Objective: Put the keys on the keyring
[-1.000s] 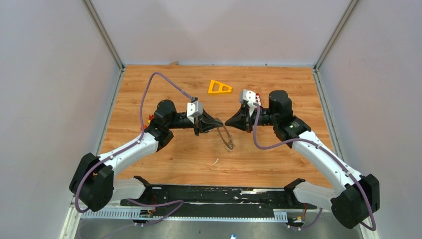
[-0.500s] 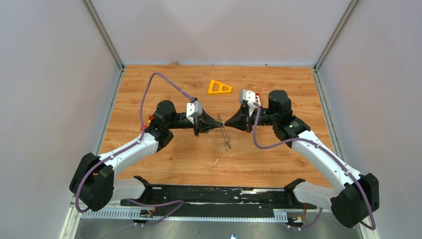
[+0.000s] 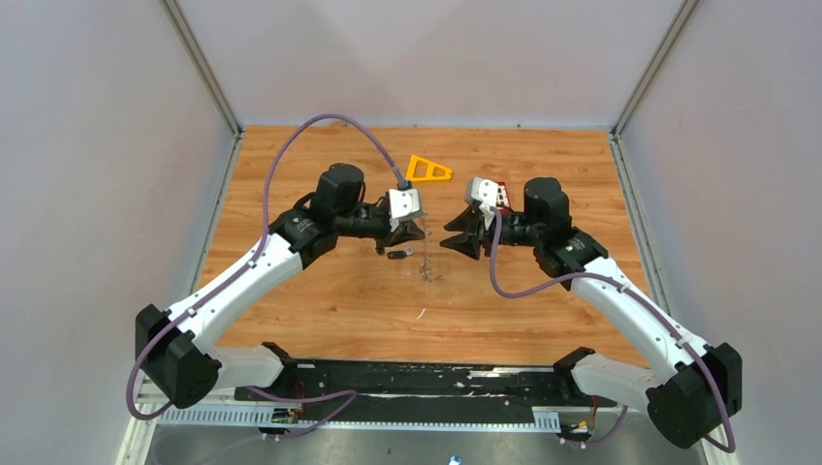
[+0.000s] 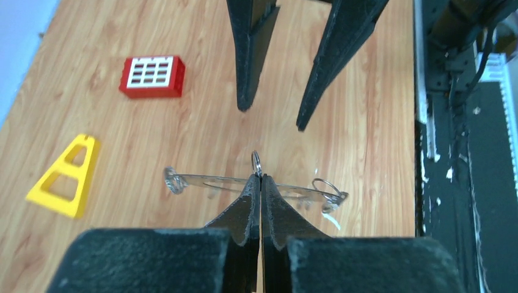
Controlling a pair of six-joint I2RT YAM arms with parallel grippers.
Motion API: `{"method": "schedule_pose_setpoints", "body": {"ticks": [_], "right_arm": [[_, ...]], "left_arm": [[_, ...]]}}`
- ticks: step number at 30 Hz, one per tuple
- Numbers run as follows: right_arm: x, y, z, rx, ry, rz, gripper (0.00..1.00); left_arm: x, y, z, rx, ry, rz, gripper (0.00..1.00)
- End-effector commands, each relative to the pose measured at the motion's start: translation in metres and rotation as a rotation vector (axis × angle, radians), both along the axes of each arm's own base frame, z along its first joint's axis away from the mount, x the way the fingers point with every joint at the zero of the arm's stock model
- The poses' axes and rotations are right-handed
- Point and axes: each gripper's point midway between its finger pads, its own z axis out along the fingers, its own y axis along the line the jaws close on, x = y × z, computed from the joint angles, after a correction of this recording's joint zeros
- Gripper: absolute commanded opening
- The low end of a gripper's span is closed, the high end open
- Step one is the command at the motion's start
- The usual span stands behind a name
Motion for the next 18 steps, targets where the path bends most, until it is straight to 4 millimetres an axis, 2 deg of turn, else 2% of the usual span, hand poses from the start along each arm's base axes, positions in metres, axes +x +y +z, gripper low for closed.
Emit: {"method": "schedule_pose_setpoints", "body": {"ticks": [1,9,14,18], "right_arm": [[0.003,-0.004,0.007,-0.009,-0.071,-0.020,0.38],[0.000,0.004,0.007,0.015,-0.034,0.030,0.36],[-0.016,0.015,0.006,0.066,0.032,0.140,0.36],[-0.029,0.022,0.008,0.099,0.055,0.232,0.36]], "left_arm": [[-0.014,0.032,-0.018,0.264,0.000,0.046,0.00],[-0.026,0.043,-0.007,0.447,0.035,0.063,0.00],[-0.030,0.036,-0.007,0.489,0.046,0.042,0.00],[-0.034,0.026,-0.002,0.445,0.034,0.006,0.00]]}}
